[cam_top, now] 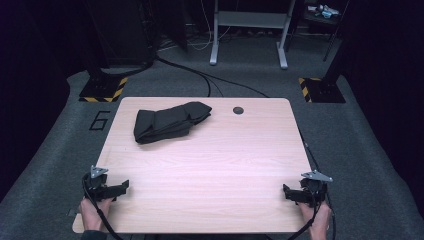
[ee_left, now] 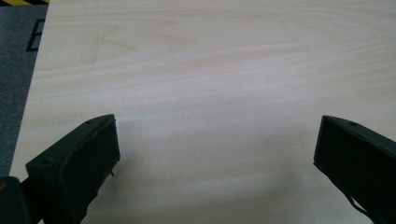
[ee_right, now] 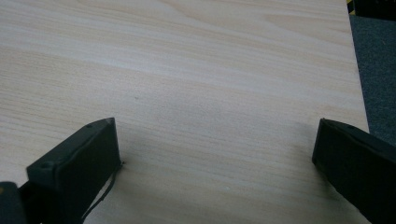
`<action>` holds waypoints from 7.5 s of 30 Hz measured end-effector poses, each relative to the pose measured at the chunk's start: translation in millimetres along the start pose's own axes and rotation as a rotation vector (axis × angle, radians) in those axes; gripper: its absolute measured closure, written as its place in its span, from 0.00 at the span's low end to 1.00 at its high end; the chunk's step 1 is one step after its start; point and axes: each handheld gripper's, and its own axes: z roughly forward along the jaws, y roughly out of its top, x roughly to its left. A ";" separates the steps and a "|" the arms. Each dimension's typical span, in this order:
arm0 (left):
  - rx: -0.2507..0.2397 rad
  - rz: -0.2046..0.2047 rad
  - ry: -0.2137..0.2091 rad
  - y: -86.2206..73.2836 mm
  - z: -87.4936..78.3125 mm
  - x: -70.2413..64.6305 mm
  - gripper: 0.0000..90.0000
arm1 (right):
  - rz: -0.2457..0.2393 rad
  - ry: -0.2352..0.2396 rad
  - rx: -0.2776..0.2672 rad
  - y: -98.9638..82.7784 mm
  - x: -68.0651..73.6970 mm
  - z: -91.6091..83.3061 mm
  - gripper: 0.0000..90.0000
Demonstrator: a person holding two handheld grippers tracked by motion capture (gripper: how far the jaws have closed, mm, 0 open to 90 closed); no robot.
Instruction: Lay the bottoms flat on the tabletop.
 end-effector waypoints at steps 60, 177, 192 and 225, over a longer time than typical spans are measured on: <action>0.046 0.090 -0.090 186.7 129.5 -26.8 0.18 | 0.001 0.000 -0.004 -0.2 -0.3 0.2 0.00; 0.080 0.363 -0.236 94.4 55.6 -146.7 0.51 | 0.021 -0.014 -0.008 -0.5 0.2 0.0 0.01; 0.058 0.381 -0.262 72.6 38.1 -171.7 0.51 | 0.021 -0.015 -0.009 -0.6 0.3 -0.1 0.01; 0.049 0.406 -0.298 42.4 12.1 -225.7 0.50 | 0.019 -0.015 -0.010 -0.7 0.1 -0.1 0.01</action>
